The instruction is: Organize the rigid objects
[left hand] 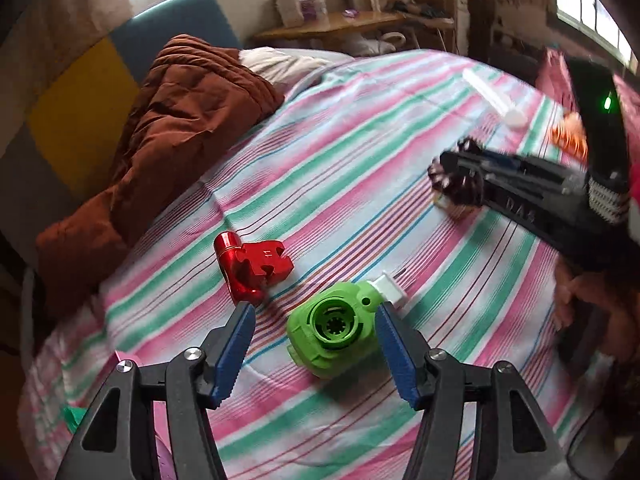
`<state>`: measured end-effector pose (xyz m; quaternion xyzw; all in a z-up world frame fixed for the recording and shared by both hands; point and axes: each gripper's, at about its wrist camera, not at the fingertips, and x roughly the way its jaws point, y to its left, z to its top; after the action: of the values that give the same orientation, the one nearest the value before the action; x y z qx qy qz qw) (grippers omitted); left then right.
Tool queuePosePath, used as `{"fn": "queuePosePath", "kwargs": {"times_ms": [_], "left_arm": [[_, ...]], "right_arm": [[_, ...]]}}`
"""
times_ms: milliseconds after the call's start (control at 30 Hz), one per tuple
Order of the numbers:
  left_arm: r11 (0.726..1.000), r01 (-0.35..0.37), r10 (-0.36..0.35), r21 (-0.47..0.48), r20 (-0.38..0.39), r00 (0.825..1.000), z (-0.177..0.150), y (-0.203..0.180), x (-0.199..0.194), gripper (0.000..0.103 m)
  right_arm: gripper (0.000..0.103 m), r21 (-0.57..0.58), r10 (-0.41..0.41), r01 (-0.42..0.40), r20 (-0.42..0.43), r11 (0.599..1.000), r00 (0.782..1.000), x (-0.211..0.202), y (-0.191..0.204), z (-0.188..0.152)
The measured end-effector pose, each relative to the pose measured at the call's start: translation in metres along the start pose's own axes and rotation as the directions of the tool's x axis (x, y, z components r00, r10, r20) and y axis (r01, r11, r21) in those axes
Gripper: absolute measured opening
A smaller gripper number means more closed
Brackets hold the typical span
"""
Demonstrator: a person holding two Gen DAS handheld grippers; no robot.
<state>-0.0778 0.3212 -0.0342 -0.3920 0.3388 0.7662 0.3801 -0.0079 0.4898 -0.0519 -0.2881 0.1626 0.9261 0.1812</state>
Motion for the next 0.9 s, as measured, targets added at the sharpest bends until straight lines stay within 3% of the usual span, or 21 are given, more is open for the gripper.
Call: {"fn": "queuePosePath", "kwargs": {"times_ms": [67,133,267,433,500,700,900], "left_arm": [[0.999,0.044,-0.044,0.031,-0.026,0.999,-0.002,-0.002,0.013,0.066],[0.993,0.115,-0.114,0.004,-0.054,0.992,-0.001,0.000,0.025,0.067],[0.991,0.130,-0.130,-0.015,-0.099,0.986,-0.009,-0.003,0.037,0.068],[0.966,0.230,-0.241,-0.116,-0.086,0.967,-0.018,0.000,0.038,0.067],[0.962,0.224,-0.239,-0.153,-0.088,0.967,-0.020,0.000,0.042,0.060],[0.938,0.205,-0.223,-0.280,-0.035,0.974,-0.030,0.005,0.037,0.056],[0.900,0.193,-0.192,-0.391,0.041,0.981,-0.046,0.010,0.008,0.055]], "right_arm": [[0.024,0.001,0.000,0.000,0.000,1.000,1.000,0.000,0.000,0.000],[0.024,0.002,0.001,-0.001,0.000,1.000,1.000,0.000,0.000,0.000],[0.024,0.001,-0.001,0.001,0.000,1.000,1.000,0.000,0.000,0.000],[0.024,-0.007,-0.004,0.004,-0.001,1.000,1.000,0.000,0.001,0.000],[0.024,-0.006,-0.003,0.003,-0.001,1.000,1.000,0.000,0.001,0.000],[0.023,-0.019,-0.008,0.008,0.007,1.000,1.000,0.000,0.004,-0.001],[0.023,-0.058,0.011,-0.011,0.003,0.998,1.000,-0.001,0.012,-0.002]]}}
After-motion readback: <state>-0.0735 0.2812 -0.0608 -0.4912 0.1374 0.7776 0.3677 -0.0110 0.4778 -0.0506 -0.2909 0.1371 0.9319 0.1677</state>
